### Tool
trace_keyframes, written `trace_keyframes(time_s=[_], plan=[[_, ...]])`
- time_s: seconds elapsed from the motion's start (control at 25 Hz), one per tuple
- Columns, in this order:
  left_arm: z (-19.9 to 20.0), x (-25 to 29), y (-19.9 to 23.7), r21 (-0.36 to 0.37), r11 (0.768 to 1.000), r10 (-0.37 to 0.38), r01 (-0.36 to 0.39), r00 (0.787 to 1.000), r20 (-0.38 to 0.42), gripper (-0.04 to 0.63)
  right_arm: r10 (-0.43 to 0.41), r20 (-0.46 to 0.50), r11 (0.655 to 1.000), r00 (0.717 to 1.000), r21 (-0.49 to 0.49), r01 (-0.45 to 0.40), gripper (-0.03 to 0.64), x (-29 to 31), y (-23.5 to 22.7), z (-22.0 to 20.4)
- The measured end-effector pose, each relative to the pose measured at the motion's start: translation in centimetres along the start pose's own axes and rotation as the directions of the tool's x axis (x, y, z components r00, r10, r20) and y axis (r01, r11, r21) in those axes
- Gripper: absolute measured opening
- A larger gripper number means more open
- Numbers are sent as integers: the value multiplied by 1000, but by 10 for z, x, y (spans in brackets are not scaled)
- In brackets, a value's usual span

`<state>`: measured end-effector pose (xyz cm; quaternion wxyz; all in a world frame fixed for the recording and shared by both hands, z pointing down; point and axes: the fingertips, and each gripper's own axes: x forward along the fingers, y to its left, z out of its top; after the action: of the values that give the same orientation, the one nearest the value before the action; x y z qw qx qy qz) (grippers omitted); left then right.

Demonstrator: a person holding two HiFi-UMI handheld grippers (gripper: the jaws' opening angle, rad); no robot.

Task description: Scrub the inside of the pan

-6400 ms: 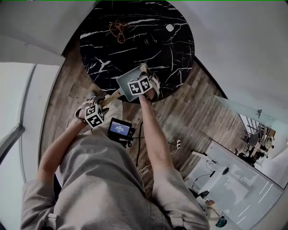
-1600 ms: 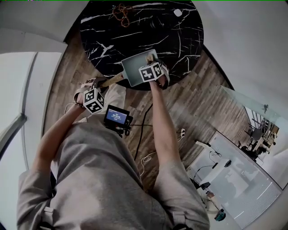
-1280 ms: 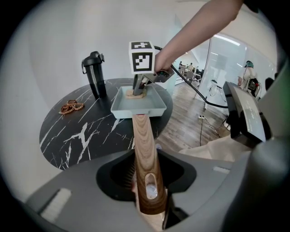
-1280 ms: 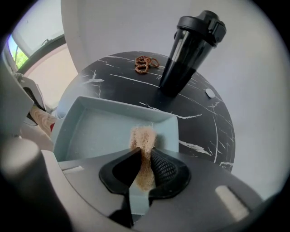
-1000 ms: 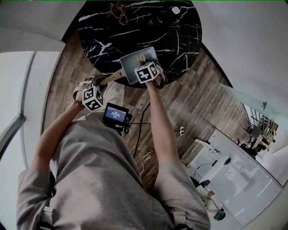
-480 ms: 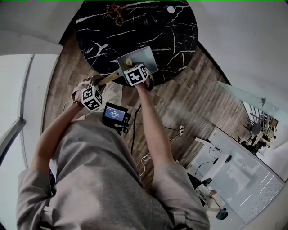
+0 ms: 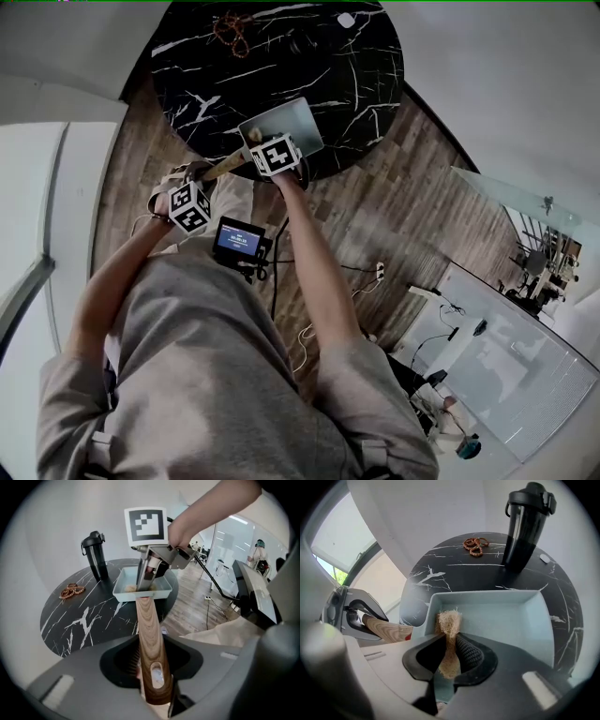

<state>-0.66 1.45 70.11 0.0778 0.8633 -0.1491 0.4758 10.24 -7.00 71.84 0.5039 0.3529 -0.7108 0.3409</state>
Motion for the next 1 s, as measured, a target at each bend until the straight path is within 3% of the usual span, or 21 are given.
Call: trace_keyframes(time_s=[0.6, 0.84, 0.92, 1.0], plan=[[-1, -1, 4, 7, 1000, -13, 13, 1000, -14, 124, 114, 119, 980, 986, 149, -131, 78, -27, 7, 5], [0, -2, 3, 10, 1000, -14, 15, 1000, -14, 124, 179, 287, 944, 941, 219, -246, 78, -62, 15, 27], [0, -2, 4, 10, 1000, -13, 13, 1000, -14, 124, 166, 321, 941, 932, 232, -247, 78, -73, 8, 32], [0, -2, 4, 9, 1000, -11, 11, 1000, -15, 124, 120, 312, 956, 943, 222, -195, 80, -79, -6, 30]])
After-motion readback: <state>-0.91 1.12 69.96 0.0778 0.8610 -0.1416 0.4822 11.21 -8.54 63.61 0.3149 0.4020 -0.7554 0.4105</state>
